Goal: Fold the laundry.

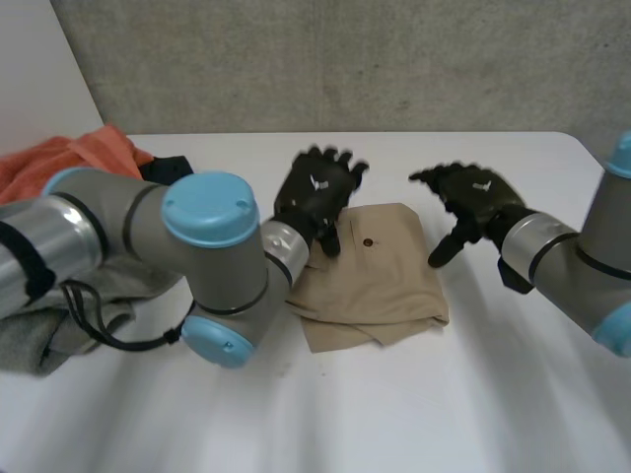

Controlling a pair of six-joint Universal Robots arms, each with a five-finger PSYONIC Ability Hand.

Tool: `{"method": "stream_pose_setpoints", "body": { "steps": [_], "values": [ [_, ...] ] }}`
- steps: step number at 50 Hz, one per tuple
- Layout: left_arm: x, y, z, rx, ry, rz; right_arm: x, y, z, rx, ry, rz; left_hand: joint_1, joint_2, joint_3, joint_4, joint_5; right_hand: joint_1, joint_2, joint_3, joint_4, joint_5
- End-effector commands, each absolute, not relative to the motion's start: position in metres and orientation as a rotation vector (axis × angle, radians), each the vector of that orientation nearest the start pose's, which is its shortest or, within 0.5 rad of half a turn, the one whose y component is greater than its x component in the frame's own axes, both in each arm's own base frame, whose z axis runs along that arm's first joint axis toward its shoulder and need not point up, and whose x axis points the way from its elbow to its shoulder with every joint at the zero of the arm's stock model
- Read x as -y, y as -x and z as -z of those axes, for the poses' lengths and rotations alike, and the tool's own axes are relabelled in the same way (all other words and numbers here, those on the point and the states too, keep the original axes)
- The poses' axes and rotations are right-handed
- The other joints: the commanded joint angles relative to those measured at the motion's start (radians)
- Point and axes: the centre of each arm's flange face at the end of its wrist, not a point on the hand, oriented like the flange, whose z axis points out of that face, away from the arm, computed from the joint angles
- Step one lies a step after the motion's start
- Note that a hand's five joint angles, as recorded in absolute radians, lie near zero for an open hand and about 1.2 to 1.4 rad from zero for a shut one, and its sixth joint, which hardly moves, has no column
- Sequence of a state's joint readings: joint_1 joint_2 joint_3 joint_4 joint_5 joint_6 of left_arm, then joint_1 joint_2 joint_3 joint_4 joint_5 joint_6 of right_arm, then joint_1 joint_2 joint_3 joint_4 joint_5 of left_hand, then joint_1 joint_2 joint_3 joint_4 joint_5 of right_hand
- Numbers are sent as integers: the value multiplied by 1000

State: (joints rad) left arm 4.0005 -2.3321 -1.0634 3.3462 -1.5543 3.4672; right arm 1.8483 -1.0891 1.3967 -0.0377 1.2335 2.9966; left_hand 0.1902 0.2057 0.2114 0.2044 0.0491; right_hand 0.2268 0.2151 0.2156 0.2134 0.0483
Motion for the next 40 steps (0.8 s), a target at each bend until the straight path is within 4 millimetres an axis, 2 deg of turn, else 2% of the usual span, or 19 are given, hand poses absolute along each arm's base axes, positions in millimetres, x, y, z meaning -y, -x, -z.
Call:
{"method": "stream_pose_setpoints", "body": {
  "steps": [1, 6, 9, 12, 14, 16, 17, 20, 21, 25, 28, 31, 33, 40],
  "values": [
    [254, 393, -156, -2344, -1324, 2056, 330, -272, -156, -2175, 826, 1421, -15, -30, -36, -29, -48, -52, -41, -41, -39, -48],
    [253, 381, -133, -2416, -1314, 1864, 334, -274, -135, -2215, 843, 1378, -9, -25, -30, -23, -42, -52, -41, -41, -39, -48],
    [254, 375, -128, -2441, -1307, 1799, 335, -271, -128, -2262, 902, 1411, -6, -22, -27, -20, -40, -52, -41, -41, -39, -48],
    [255, 373, -132, -2443, -1300, 1798, 337, -268, -132, -2297, 970, 1468, -6, -22, -27, -20, -40, -52, -41, -41, -39, -48],
    [254, 372, -136, -2440, -1307, 1806, 337, -265, -144, -2305, 1019, 1544, -6, -22, -27, -20, -40, -52, -41, -41, -39, -48],
    [254, 372, -147, -2425, -1298, 1847, 337, -262, -158, -2299, 1027, 1610, -6, -22, -27, -20, -40, -52, -41, -41, -39, -48],
    [253, 373, -163, -2402, -1287, 1901, 335, -259, -173, -2293, 1008, 1669, -9, -24, -30, -23, -42, -52, -41, -41, -39, -48],
    [254, 372, -193, -2349, -1264, 2020, 332, -252, -188, -2293, 961, 1755, -12, -27, -33, -26, -45, -52, -41, -41, -39, -48],
    [255, 371, -212, -2315, -1254, 2104, 330, -248, -192, -2295, 923, 1805, -12, -27, -33, -26, -45, -52, -41, -41, -39, -48],
    [257, 369, -242, -2254, -1320, 2249, 323, -241, -187, -2325, 789, 1799, -9, -25, -30, -23, -42, -52, -41, -41, -39, -48],
    [255, 370, -252, -2237, -1428, 2306, 314, -236, -174, -2371, 651, 1693, -3, -19, -24, -17, -37, -52, -41, -41, -39, -48],
    [243, 372, -262, -2240, -1635, 2365, 307, -232, -163, -2395, 548, 1590, 9, -7, -13, -6, -25, -52, -41, -41, -39, -48],
    [233, 370, -266, -2312, -1758, 2361, 298, -230, -152, -2386, 495, 1483, 9, -7, -13, -6, -25, -52, -41, -41, -39, -48],
    [228, 364, -263, -2488, -1849, 2332, 280, -244, -139, -2262, 491, 1279, 29, 14, 8, 15, -4, -52, -41, -41, -39, -48]
  ]
}}
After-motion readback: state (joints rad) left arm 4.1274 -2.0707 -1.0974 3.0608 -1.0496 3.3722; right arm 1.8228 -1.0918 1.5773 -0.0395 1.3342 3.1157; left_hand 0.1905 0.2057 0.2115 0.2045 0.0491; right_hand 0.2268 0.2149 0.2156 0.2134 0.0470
